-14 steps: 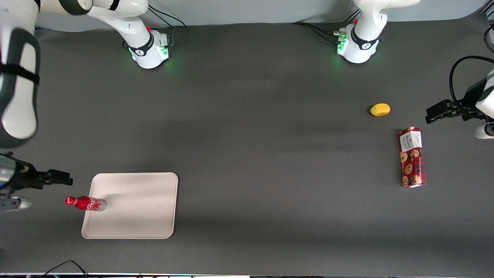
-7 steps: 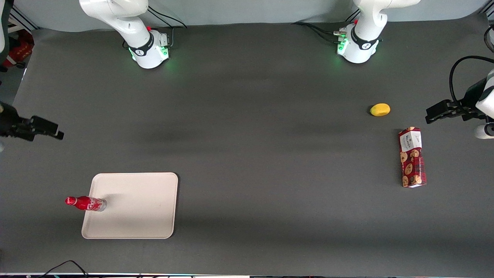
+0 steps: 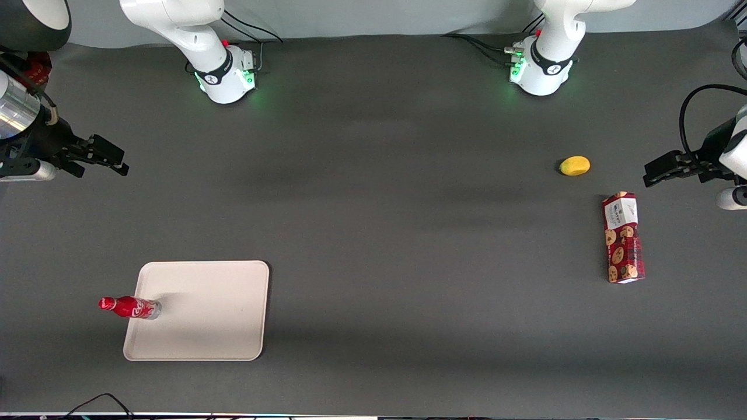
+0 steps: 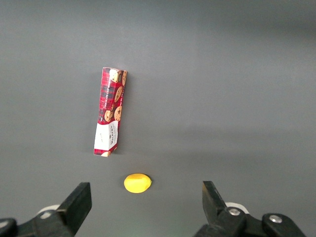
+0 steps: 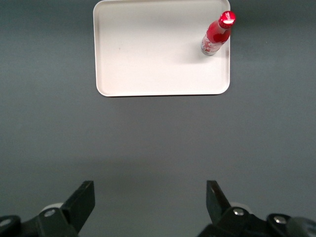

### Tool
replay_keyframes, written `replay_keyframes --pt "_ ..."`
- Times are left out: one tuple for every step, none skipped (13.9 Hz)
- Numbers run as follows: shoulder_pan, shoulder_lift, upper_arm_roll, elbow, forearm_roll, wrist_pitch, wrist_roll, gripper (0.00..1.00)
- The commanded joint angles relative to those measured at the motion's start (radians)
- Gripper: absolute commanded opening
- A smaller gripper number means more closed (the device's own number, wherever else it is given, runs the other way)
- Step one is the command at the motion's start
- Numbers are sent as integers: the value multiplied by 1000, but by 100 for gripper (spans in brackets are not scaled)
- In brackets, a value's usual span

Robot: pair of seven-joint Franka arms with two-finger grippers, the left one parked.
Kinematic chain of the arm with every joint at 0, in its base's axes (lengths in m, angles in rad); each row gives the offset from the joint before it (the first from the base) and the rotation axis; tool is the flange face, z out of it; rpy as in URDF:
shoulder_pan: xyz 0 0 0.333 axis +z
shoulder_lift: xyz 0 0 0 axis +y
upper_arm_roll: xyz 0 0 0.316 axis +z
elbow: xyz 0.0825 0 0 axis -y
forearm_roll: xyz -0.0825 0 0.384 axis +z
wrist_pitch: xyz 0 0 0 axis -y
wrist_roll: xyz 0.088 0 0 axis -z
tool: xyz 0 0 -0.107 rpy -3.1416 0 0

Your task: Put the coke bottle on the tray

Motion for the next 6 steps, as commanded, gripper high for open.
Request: replay_keyframes --pt "-1 -26 1 -18 -17 25 22 100" --pt "-1 -21 -1 -9 -17 25 19 100" --pt "-1 -15 -1 -6 -12 25 22 100" --pt "-1 -7 -2 3 -8 25 23 100" --pt "2 2 -4 16 -8 22 25 100" --pt "3 8 -2 19 -8 20 25 100"
